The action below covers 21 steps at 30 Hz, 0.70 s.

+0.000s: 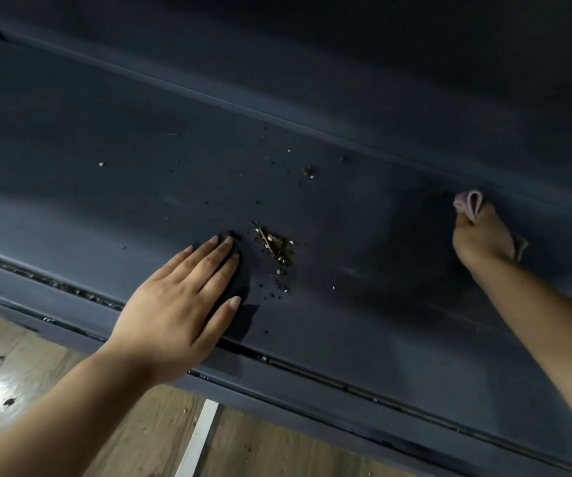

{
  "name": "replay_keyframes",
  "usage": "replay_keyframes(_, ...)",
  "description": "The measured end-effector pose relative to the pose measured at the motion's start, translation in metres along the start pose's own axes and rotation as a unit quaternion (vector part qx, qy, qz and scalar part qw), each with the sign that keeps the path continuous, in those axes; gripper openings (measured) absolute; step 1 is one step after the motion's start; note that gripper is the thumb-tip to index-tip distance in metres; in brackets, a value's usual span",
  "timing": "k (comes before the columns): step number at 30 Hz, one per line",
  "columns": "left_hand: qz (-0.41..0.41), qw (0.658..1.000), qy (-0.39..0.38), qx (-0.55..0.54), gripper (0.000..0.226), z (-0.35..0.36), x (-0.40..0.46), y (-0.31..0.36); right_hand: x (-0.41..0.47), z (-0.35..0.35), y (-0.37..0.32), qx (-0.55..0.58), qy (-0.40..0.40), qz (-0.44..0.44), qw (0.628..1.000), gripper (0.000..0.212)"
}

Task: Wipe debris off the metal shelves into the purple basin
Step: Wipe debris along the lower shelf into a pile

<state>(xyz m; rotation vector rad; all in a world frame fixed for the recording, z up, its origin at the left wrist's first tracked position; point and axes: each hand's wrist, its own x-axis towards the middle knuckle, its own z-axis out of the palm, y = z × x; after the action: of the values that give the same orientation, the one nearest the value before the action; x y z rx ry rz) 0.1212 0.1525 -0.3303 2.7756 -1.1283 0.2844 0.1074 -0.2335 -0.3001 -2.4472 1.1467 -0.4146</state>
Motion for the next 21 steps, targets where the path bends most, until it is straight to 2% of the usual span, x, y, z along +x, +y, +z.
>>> replay_keyframes(8, 0.001, 1.0, -0.001, 0.012, 0.065, -0.001, 0.001, 0.0, 0.029, 0.021, -0.033, 0.008, -0.067, -0.028, 0.997, 0.04)
replay_keyframes(11, 0.001, 1.0, 0.003, 0.015, 0.065, -0.001, 0.001, 0.001, 0.024, 0.029, -0.057, 0.011, -0.098, -0.08, 0.992, 0.043)
replay_keyframes(14, 0.001, 1.0, 0.0, 0.015, 0.065, -0.001, 0.001, 0.001, 0.001, 0.041, -0.09, -0.036, -0.102, -0.168, 0.98, 0.038)
replay_keyframes(17, 0.0, 1.0, 0.002, 0.017, 0.065, 0.0, 0.001, 0.001, -0.036, 0.057, -0.118, -0.037, -0.121, -0.308, 0.943, 0.036)
replay_keyframes(21, -0.001, 1.0, 0.006, 0.015, 0.064, 0.001, 0.001, 0.0, -0.082, 0.064, -0.128, 0.0, -0.195, -0.457, 0.868, 0.042)
